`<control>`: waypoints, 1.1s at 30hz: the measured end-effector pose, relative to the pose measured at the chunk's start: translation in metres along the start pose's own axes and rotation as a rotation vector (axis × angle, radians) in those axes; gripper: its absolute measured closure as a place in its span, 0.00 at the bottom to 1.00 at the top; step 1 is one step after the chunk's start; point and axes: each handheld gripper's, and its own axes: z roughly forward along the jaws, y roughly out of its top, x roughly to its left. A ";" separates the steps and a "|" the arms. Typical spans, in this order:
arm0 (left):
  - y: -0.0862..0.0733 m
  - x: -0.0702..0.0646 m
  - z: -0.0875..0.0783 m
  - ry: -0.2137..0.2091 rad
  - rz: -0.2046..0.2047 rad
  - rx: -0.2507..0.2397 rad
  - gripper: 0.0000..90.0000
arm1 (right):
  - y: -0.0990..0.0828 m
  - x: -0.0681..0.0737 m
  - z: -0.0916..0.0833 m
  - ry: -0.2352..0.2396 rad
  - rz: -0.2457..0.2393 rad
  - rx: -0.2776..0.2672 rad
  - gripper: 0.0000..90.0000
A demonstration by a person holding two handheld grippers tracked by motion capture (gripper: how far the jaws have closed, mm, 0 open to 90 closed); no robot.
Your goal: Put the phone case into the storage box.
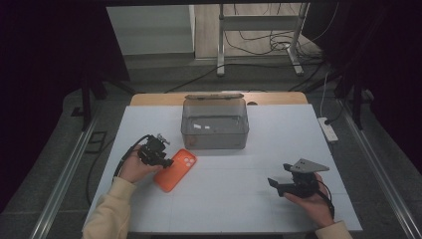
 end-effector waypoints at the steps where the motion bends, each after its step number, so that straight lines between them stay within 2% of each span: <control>1: 0.000 0.000 0.000 0.001 0.000 0.001 0.60 | 0.000 0.000 0.000 0.000 0.000 0.000 0.21; 19: 0.000 -0.001 0.002 0.010 0.003 0.010 0.71 | 0.000 0.000 0.000 0.003 0.001 -0.007 0.21; 33: -0.001 0.000 0.004 -0.003 -0.004 0.020 0.76 | 0.000 0.000 0.000 0.000 0.001 -0.007 0.21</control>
